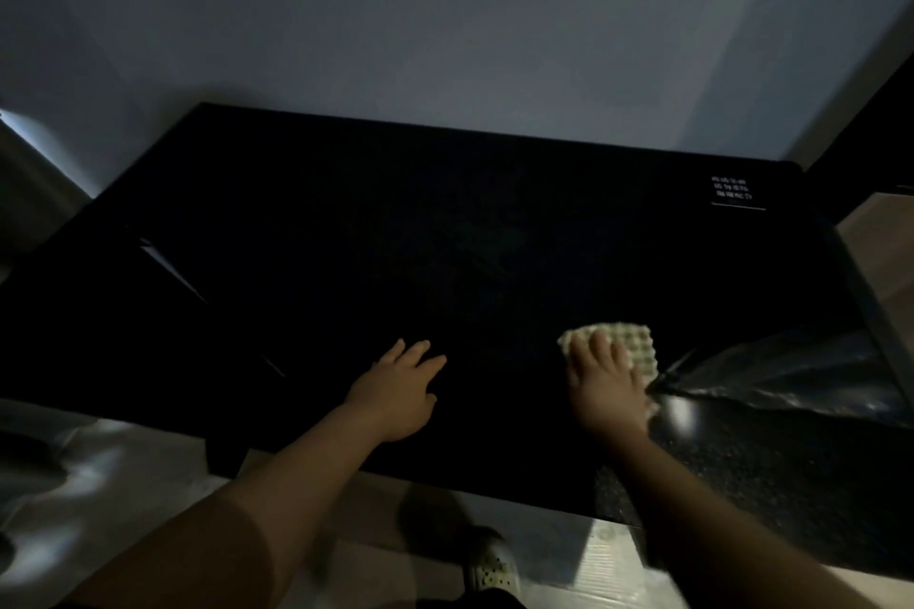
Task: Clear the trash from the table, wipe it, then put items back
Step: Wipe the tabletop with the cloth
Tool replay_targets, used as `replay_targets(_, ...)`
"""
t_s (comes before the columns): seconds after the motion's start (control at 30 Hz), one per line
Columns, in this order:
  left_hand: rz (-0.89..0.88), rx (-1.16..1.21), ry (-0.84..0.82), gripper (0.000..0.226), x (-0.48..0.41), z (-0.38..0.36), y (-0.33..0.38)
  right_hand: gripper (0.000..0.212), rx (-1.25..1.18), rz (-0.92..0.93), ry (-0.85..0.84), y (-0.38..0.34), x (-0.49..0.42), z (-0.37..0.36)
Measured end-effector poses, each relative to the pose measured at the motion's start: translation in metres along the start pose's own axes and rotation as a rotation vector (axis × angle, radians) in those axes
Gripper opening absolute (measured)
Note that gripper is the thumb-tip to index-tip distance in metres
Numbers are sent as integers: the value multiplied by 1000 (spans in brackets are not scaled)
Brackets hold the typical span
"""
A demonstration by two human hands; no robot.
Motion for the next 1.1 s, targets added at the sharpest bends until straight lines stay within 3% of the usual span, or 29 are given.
replay_targets(0.03,2,8,7,57,0,-1,0,48,-4,40,-12,-21,9,-6)
replay_targets(0.13,3,5,32,55,1,-2,1,47,60,440,-32,-82,57,-36)
replay_targets(0.23,-11,8,53,54,6,-1,1,50,121,524,-148,-69,71,-44)
replay_targets(0.33,-24,28,62,53,12,-3,0,69,144,395,-114,-20,39,-18)
replay_targets(0.43,-28,9,73,54,17,-9,-1,52,88,-7,-41,22,24,-2)
replay_targets(0.5,-27,7,86,54,21,-13,-2,52,77,-98,7,2,37,-9)
replay_targets(0.67,-49,3,82,61,27,-17,-5,58,79,311,-12,-100,110,-58)
replay_targets(0.77,-55,4,84,62,29,-17,-6,59,111,460,-52,-100,119,-59)
replay_targets(0.83,-67,3,92,62,33,-20,-6,58,154,333,-74,-63,102,-46)
replay_targets(0.93,-84,-10,93,62,39,-25,-7,72,139,87,-75,-10,89,-19)
replay_targets(1.0,-91,-9,93,61,43,-27,-8,59,129,-37,-47,4,88,-14)
replay_targets(1.1,-107,6,113,60,45,-28,-9,53,118,5,-20,-36,97,-23)
Point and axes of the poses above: each hand's wrist, its own x-axis away from the middle knuckle, its own z-axis out of the back of the hand, y = z × x, the point moved 6 cm from there along -x, towards the middle knuckle, and after that the axes turned 7 degrees about y, right-handed, at the moved point
